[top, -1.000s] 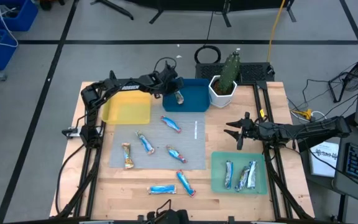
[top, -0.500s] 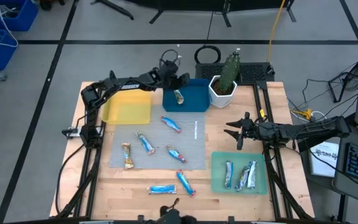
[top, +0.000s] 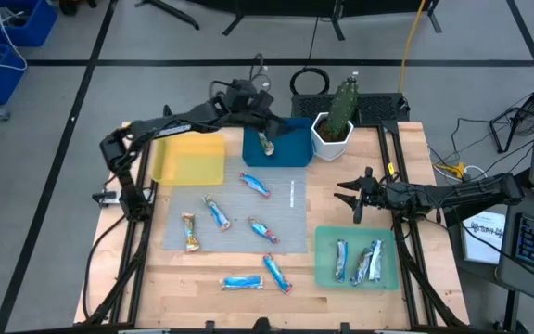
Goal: Pick and place Granola Bars by type
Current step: Put the yellow granola bar into the blue bin
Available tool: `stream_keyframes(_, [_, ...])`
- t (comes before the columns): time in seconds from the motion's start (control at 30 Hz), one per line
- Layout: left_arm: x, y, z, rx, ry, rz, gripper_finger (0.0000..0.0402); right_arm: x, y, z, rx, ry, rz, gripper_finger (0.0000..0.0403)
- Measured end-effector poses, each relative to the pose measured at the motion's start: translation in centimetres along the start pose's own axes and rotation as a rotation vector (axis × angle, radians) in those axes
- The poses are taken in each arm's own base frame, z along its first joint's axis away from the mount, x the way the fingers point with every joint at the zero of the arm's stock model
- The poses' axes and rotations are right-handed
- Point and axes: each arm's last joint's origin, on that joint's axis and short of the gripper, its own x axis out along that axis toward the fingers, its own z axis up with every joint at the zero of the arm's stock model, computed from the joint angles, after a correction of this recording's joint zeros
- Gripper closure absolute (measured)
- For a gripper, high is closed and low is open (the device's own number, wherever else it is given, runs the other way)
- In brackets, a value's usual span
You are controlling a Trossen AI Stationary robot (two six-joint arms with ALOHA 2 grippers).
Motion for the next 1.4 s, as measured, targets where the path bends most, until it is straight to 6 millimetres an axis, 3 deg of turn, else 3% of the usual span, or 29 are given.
stream_keyframes(0.3, [-6.4,-5.5,0.3,0.502,0.104,0.003,0.0116,0.0,0.0,0.0,0.000,0.000,0.000,0.0245])
stream_keyframes(0.53, [-10.1,-7.3,-1.3,0.796,0.299,0.074,0.0119,0.0,0.0,0.0,0.000,0.000,0.001,0.0245])
stream_keyframes(0.7, [-12.0,-8.1,-3.4,0.988,0.527,-0.018,0.0129,0.0,0.0,0.0,0.000,0.000,0.000,0.0245])
stream_keyframes(0.9, [-12.9,-9.0,-6.1,1.085,0.799,-0.156,0.0141,0.0,0.0,0.0,0.000,0.000,0.001,0.0245])
stream_keyframes(1.13, [-12.4,-10.0,-9.0,1.199,0.939,-0.258,0.0155,0.0,0.0,0.0,0.000,0.000,0.001,0.0245])
stream_keyframes(1.4, [-10.3,-9.8,-15.4,1.269,1.072,-0.352,0.0157,0.0,0.0,0.0,0.000,0.000,0.000,0.0245])
